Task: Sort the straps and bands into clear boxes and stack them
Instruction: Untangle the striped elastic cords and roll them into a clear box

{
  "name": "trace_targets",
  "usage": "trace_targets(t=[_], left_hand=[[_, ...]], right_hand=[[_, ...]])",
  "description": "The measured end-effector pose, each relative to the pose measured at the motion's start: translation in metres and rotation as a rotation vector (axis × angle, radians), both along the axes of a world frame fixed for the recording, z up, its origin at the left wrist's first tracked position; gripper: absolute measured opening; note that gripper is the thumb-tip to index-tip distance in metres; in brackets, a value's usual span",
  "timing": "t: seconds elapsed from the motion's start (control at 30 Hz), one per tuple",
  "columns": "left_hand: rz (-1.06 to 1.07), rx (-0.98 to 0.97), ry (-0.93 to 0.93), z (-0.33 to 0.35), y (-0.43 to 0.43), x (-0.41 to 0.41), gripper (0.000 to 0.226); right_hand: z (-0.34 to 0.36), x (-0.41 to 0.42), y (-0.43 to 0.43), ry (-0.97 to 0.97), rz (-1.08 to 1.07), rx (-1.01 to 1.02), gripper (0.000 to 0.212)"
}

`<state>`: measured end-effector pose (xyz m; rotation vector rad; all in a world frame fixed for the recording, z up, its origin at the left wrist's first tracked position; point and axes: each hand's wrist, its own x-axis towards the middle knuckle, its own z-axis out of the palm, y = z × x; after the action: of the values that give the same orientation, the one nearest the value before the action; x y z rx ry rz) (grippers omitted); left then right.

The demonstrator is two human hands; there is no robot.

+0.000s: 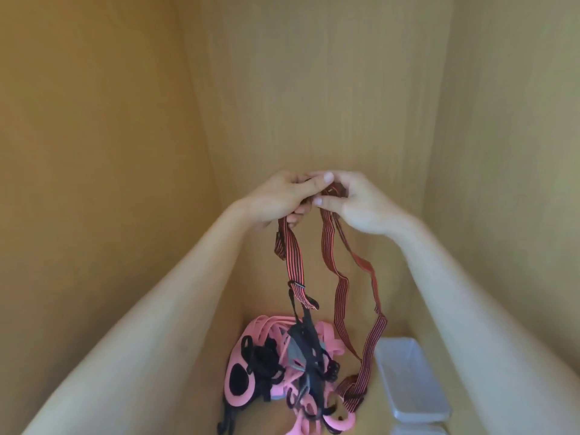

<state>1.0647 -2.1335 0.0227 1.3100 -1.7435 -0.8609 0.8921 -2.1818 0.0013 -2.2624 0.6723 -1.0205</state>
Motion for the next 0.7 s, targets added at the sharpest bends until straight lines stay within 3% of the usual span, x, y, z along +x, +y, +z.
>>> trace_targets(t=[0.07, 0.23, 0.33, 0.43, 0.57, 0.7], left_hand=[[-0.029, 0.015, 0.037, -0.004, 0.004, 0.005, 0.041], [-0.069, 0.05, 0.133, -0.016, 0.006, 0.013, 0.028], [-0.073, 0.048, 0.143, -0.026, 0.005, 0.017, 0.026], [-0.049, 0.075, 0.148, -0.035, 0.009, 0.022, 0.037], [0.04, 0.059, 0.17, -0.037, 0.014, 0.025, 0.047], [0.097, 0.079, 0.111, -0.029, 0.017, 0.02, 0.056]], right_hand=[[0.001, -0.002, -0.001, -0.008, 0.029, 0.0, 0.022], [-0.003, 0.005, -0.004, -0.081, -0.092, 0.032, 0.028], [-0.003, 0.008, -0.009, -0.262, -0.177, 0.041, 0.028], [-0.001, 0.0, -0.018, -0.401, -0.238, 0.145, 0.028], [-0.007, -0.012, -0.022, -0.26, -0.228, 0.295, 0.022], [-0.009, -0.01, -0.015, -0.079, 0.006, 0.326, 0.033]])
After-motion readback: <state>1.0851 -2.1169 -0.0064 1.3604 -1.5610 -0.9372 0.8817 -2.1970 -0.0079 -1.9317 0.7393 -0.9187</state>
